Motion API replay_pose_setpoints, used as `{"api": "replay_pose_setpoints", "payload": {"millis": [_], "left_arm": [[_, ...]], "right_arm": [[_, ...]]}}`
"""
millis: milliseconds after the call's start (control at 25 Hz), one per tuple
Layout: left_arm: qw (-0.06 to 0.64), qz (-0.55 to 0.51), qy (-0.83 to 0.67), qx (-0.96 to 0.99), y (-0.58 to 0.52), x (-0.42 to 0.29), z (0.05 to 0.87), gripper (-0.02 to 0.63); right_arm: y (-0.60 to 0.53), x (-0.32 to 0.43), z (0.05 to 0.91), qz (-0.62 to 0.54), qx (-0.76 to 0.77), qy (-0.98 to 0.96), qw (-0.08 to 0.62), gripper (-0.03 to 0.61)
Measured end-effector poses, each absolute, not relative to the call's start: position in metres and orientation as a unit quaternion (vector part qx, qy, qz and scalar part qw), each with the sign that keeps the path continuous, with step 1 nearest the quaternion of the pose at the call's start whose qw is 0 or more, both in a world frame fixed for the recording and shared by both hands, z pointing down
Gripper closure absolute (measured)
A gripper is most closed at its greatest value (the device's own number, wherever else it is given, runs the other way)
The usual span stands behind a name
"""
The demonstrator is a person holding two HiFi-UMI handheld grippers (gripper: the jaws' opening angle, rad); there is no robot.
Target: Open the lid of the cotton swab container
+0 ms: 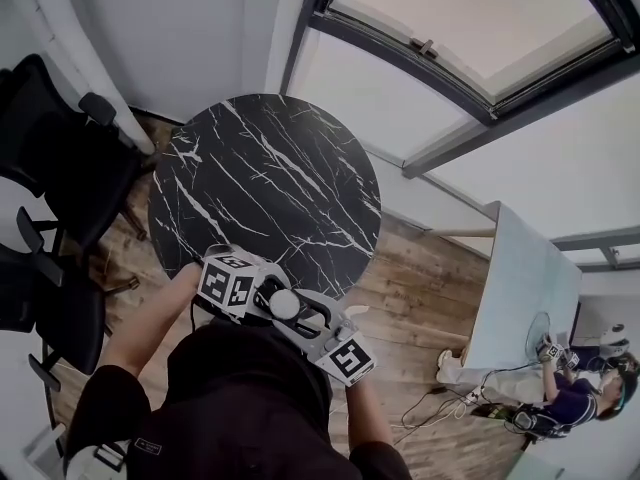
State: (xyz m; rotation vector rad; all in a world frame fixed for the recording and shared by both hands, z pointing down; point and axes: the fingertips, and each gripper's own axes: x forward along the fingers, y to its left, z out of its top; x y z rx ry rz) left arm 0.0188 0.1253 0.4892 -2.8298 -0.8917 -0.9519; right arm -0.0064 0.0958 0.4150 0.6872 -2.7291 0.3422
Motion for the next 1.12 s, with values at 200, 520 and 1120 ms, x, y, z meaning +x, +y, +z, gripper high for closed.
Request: {"api": "replay_pose_setpoints", "payload": {"millis": [200, 520, 1120], "left_arm": [[0.018, -0.309, -0.288, -0.906, 0.127, 0.016, 0.492, 0.362], [0.012, -0.299, -0.287, -0.91, 0.123, 0.016, 0.489, 0.362], [0.015, -0.299, -0.29, -0.909, 0.128, 0.016, 0.491, 0.368]], "right_arm": [[0.095, -0.009, 0.414, 0.136, 0.243, -0.948, 0.151, 0.336], [0.092, -0.008, 0.415, 0.152, 0.239, -0.947, 0.149, 0.339], [0.095, -0.005, 0.424, 0.182, 0.23, -0.944, 0.154, 0.344]]}}
